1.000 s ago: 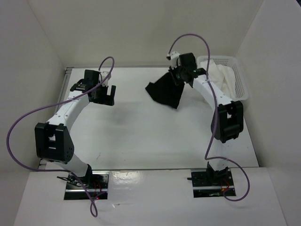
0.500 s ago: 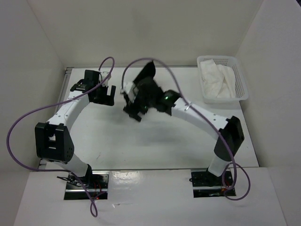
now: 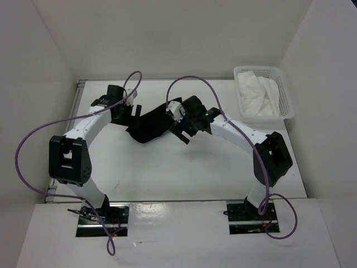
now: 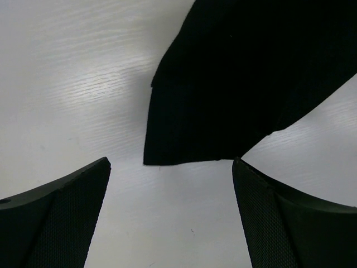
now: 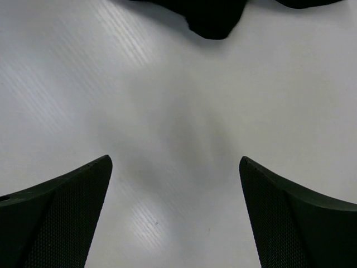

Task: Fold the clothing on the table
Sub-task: Flatten the skirt out

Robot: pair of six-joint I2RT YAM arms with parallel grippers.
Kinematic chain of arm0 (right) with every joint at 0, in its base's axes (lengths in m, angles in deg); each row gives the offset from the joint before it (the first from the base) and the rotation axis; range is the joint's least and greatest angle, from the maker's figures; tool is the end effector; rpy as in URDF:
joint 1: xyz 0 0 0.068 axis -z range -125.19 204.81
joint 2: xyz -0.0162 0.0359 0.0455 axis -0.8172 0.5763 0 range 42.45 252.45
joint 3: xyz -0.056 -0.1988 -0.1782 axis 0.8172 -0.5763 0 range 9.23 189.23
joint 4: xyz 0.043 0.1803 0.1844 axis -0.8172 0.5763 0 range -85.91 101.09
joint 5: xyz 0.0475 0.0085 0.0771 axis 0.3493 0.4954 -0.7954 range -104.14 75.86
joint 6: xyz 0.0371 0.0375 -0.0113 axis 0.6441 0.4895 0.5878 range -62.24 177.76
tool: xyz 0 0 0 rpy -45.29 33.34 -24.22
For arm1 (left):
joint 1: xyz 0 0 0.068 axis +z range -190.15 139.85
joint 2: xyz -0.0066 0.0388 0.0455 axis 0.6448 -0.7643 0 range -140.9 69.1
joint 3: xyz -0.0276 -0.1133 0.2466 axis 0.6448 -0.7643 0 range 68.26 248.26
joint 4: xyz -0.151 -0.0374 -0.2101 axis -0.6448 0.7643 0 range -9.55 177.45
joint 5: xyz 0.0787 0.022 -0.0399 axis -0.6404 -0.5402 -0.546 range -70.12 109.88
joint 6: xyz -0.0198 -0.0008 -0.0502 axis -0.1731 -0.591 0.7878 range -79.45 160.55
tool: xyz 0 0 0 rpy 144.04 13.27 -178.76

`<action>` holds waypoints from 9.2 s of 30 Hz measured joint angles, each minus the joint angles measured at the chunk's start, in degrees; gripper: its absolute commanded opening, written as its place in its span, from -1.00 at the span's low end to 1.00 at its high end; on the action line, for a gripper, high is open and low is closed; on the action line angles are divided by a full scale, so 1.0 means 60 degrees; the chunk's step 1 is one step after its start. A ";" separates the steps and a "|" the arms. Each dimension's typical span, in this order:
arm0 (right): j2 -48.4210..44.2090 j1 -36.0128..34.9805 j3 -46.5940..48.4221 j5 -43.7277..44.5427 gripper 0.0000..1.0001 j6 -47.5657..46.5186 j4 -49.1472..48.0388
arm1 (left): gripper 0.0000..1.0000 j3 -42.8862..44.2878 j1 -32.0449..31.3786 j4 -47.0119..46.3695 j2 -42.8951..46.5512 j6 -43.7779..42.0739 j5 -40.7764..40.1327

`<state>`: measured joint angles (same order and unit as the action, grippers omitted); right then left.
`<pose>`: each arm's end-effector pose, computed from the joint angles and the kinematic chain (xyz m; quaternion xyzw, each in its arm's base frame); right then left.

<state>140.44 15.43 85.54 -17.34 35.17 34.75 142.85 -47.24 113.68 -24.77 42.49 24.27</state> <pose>0.2874 0.2384 0.2534 -0.4948 0.8065 0.0733 0.3153 0.3525 -0.0466 0.2657 0.0548 0.9448 -0.0613 0.3173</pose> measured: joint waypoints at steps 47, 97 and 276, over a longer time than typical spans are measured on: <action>-0.2065 0.2135 -0.1526 -0.0073 0.98 0.0871 -0.1147 | -1.00 0.3555 -0.1829 0.0481 0.1559 -0.0612 0.2295; 0.1672 -0.1570 0.0171 0.0127 0.85 0.0783 -0.1475 | -0.43 -0.2368 0.3107 0.0153 -0.0652 -0.3319 0.2561; 0.3064 -0.1450 0.0521 0.4342 0.83 0.1206 -0.2058 | 0.13 0.1060 0.0925 -0.0069 -0.3479 -0.1217 -0.0415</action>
<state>158.83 6.73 88.67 8.71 42.40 22.40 149.21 -41.69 113.27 -45.64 35.19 21.77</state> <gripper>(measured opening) 0.912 0.568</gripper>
